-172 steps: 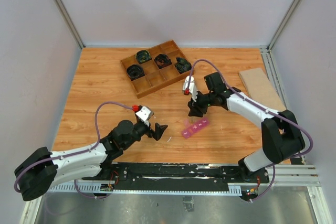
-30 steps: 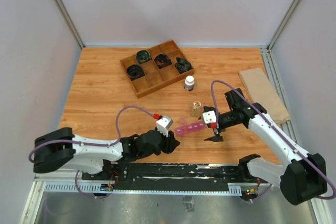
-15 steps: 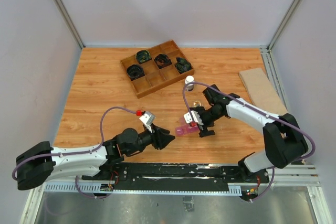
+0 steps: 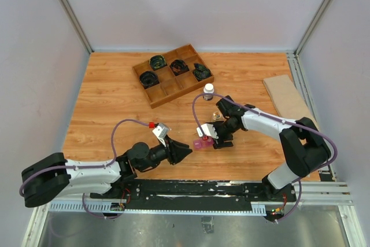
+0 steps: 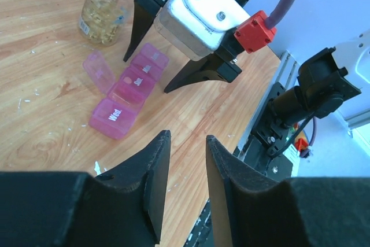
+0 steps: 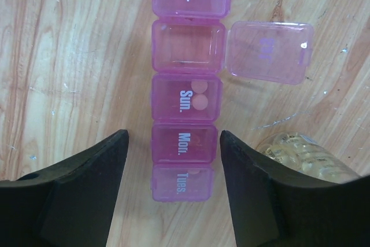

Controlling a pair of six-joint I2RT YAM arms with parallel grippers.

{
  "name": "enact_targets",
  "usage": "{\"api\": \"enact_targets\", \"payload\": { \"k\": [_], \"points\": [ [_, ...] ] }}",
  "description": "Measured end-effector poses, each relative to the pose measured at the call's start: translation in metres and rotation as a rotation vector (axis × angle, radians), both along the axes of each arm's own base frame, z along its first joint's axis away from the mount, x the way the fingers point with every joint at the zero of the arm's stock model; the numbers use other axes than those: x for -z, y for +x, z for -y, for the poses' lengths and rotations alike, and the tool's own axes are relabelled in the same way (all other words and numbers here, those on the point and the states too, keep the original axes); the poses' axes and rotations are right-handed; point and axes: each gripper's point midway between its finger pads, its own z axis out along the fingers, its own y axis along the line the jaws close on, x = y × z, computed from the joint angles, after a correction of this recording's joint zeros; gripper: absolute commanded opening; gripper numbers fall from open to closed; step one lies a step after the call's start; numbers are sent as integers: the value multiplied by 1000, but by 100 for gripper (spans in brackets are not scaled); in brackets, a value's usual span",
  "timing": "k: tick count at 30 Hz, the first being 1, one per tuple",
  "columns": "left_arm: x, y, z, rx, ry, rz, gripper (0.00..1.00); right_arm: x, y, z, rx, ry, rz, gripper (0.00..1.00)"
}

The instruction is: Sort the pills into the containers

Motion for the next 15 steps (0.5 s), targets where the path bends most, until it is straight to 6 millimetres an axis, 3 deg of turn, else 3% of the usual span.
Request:
{"api": "enact_targets", "payload": {
  "k": [8, 15],
  "points": [
    [10, 12, 3, -17, -13, -48, 18, 3, 0, -2, 19, -8, -9, 51],
    [19, 21, 16, -1, -23, -86, 2, 3, 0, -2, 26, -9, -14, 49]
  ]
}}
